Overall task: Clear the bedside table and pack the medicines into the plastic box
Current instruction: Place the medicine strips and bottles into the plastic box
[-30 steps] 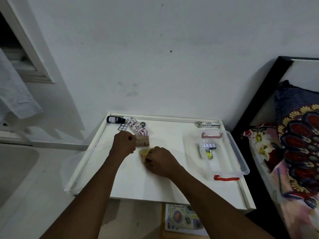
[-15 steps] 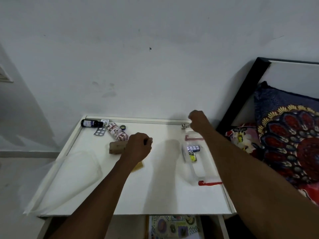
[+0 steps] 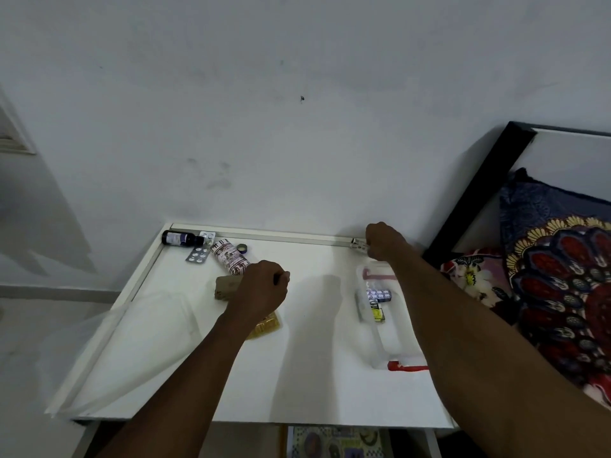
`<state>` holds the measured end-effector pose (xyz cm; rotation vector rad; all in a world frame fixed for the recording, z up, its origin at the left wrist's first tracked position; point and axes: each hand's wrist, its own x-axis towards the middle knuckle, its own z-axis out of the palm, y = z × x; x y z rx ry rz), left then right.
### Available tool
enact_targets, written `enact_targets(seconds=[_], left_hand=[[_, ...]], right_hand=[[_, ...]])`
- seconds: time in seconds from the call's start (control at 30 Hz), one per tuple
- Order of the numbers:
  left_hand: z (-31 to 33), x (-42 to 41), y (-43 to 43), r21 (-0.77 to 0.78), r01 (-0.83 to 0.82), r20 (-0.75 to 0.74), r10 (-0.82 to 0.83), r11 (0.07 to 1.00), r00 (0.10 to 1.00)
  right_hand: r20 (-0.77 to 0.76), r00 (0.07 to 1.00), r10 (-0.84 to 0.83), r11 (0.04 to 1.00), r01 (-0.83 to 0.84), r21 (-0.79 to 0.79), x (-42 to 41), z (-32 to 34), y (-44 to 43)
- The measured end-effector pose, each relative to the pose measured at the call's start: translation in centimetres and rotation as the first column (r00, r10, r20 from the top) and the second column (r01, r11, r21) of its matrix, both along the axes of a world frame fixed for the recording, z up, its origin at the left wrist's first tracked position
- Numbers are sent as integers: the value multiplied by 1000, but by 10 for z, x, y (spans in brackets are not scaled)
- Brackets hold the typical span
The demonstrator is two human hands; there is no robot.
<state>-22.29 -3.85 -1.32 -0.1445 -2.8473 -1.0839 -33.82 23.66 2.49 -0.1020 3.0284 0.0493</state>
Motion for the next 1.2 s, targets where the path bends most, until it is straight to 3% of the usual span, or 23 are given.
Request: enact_targets(seconds=[0.3, 0.4, 0.43, 0.47, 0.5, 0.53, 0.57, 0.6, 0.63, 0.7, 0.8, 0.97, 1.2], left_hand=[[-1, 4, -1, 105, -18, 38, 14, 994, 999], [-6, 0, -3, 213, -58, 87, 40, 975, 995], [-5, -1, -4, 268, -82, 110, 54, 960, 992], [-4, -1, -4, 333, -106, 139, 63, 937, 988], [-1, 0, -3, 413, -129, 174, 61, 902, 983], [3, 2, -2, 505, -152, 215, 47, 850, 975], [7, 4, 0, 596, -174, 261, 17, 784, 965], [13, 7, 2, 676, -199, 312, -32, 709, 950], [18, 11, 4, 741, -220, 357, -94, 634, 929], [27, 20, 7, 806, -206, 384, -226, 556, 895], [31, 31, 7, 773, -27, 271, -291, 634, 917], [30, 32, 0, 684, 104, 66, -203, 722, 977], [29, 19, -6, 579, 139, -62, -127, 803, 990]], right_hand=[[-72, 997, 18, 980, -32, -199, 16, 12, -31], [-175, 979, -109, 878, 13, -479, 27, 23, -51], [-190, 967, -172, 774, 14, -633, 34, 27, -59], [-133, 960, -247, 573, 35, -818, 45, 30, -66], [-4, 955, -295, 263, 77, -962, 58, 32, -74], [153, 951, -268, -49, 145, -988, 75, 34, -80], [267, 943, -197, -300, 202, -932, 92, 34, -85], [330, 934, -138, -448, 238, -862, 111, 32, -88], [356, 929, -100, -522, 255, -814, 126, 27, -90], [353, 935, -40, -590, 263, -763, 154, 15, -91], [353, 935, -30, -632, 256, -731, 175, -3, -93], [285, 954, -92, -482, 208, -851, 170, -5, -87], [217, 952, -218, -512, 77, -856, 151, -4, -82]])
